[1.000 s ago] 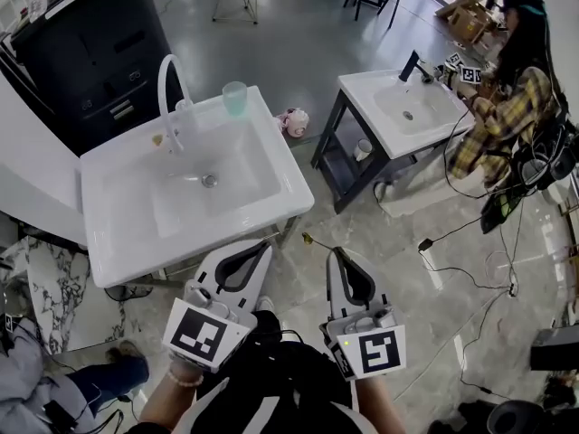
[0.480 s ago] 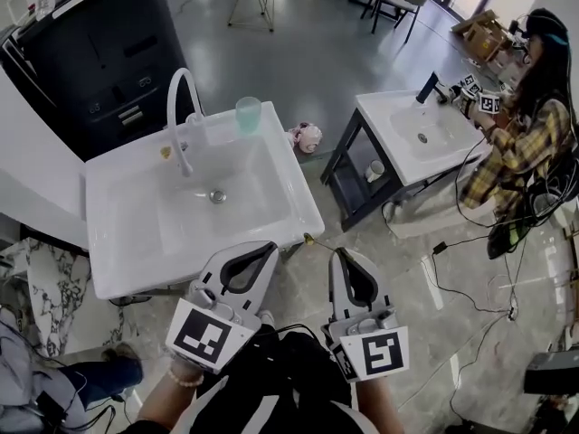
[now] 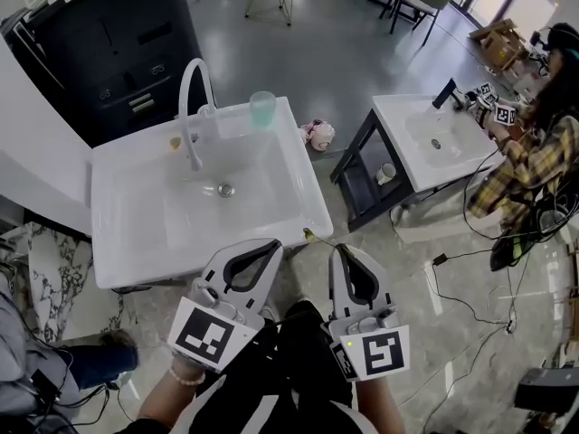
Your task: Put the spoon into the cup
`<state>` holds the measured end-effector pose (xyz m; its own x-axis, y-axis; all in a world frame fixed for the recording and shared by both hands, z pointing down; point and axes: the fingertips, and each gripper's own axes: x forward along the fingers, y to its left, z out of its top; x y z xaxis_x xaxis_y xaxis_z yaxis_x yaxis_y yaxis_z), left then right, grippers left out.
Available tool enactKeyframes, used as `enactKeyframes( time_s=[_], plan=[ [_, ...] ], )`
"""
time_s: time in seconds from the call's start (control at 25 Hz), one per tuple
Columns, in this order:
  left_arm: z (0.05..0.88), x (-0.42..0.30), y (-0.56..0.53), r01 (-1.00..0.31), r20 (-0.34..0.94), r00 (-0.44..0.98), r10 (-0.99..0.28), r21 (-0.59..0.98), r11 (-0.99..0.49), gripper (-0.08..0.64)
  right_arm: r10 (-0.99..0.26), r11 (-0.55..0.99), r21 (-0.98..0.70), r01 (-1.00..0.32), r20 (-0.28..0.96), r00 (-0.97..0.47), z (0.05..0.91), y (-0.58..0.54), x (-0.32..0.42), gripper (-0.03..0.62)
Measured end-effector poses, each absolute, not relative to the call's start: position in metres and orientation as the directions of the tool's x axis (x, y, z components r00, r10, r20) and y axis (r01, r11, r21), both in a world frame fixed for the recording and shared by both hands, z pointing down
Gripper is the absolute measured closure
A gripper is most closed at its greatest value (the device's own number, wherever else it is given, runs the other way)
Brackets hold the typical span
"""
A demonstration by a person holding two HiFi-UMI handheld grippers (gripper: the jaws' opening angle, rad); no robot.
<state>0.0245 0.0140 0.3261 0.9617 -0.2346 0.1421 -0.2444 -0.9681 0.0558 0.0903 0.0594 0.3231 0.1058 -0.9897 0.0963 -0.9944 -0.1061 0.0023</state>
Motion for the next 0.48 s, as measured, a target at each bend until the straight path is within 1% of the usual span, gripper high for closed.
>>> enactKeyframes(
  time_s=[0.48],
  plan=[
    [0.333,0.044,-0.011,-0.322,0.153,0.938,-0.311,0.056,-0.945,0.56,-0.994,-0.033,0.004,-0.999,0.105,0.033,0.33,0.027,0.121,0.584]
  ],
)
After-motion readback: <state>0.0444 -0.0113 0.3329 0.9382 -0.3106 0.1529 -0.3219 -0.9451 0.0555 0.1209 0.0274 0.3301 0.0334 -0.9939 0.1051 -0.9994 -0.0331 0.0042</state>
